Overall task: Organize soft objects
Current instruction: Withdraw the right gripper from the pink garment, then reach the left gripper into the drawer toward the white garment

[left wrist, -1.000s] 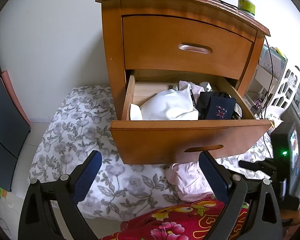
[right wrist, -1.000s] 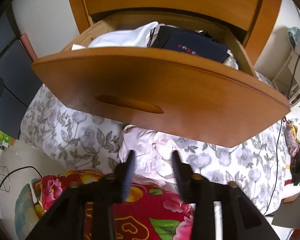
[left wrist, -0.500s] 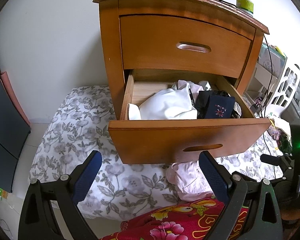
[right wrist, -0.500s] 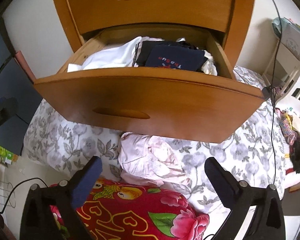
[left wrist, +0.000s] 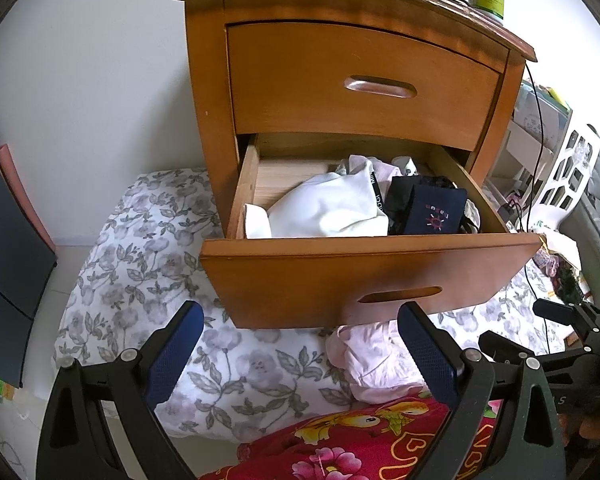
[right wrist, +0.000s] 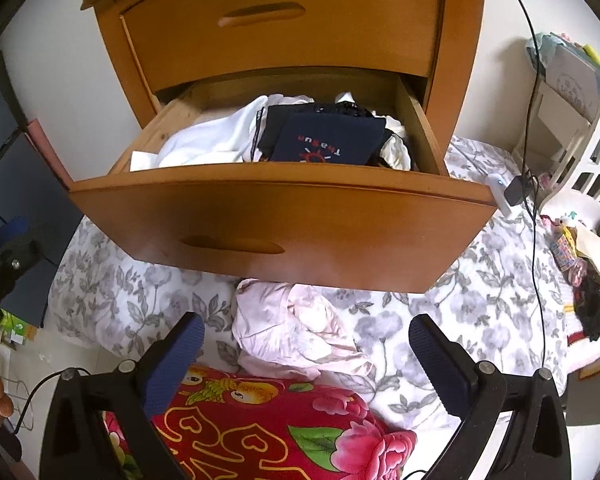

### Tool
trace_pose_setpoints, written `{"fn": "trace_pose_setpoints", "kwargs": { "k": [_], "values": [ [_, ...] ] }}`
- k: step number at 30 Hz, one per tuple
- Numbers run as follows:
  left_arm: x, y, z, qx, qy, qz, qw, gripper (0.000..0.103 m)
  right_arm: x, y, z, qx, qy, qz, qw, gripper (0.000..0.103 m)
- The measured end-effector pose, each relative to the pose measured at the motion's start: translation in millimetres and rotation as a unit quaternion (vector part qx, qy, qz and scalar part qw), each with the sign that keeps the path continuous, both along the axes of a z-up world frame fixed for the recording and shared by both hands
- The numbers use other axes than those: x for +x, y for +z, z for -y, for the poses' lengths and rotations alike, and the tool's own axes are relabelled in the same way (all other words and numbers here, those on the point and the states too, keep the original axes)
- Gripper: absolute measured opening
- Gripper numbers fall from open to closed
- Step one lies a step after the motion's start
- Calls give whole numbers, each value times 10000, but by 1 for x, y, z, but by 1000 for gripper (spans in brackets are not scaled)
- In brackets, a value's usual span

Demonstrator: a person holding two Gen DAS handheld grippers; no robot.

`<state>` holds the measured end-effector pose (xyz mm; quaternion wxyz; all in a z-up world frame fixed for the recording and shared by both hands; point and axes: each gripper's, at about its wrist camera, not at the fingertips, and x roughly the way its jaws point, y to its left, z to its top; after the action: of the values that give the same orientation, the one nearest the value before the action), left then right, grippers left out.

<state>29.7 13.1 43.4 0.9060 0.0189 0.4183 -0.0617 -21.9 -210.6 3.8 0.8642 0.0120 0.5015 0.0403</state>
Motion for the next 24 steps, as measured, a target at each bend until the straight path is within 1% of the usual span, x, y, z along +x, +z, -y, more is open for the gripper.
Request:
{"fn": "trace_pose_setpoints", "kwargs": {
  "k": [3,7,11,15,20,24],
  "values": [
    [3,0,-1,-12,42,-2,10000,98,-1,2,2,8,-14,118,9999,103],
    [14,1,-2,5,118,-76,9999,98,0,1,5,35,31,120,9999,103],
    [34,11,-3,-35,156,-62,9999,98,3,-1,7,-95,-10,-7,10000,103],
    [58,23,-4,-73,29,-73,9999,98,6,-2,11,-35,-16,2,10000,103],
    [98,31,-5,-347,-138,-350,9987,98,9,1,18,28,-118,164,9998,103],
    [131,24,4,-228,-208,-677,9972,98,12,1,22,61,-161,179,9997,103]
  ]
}}
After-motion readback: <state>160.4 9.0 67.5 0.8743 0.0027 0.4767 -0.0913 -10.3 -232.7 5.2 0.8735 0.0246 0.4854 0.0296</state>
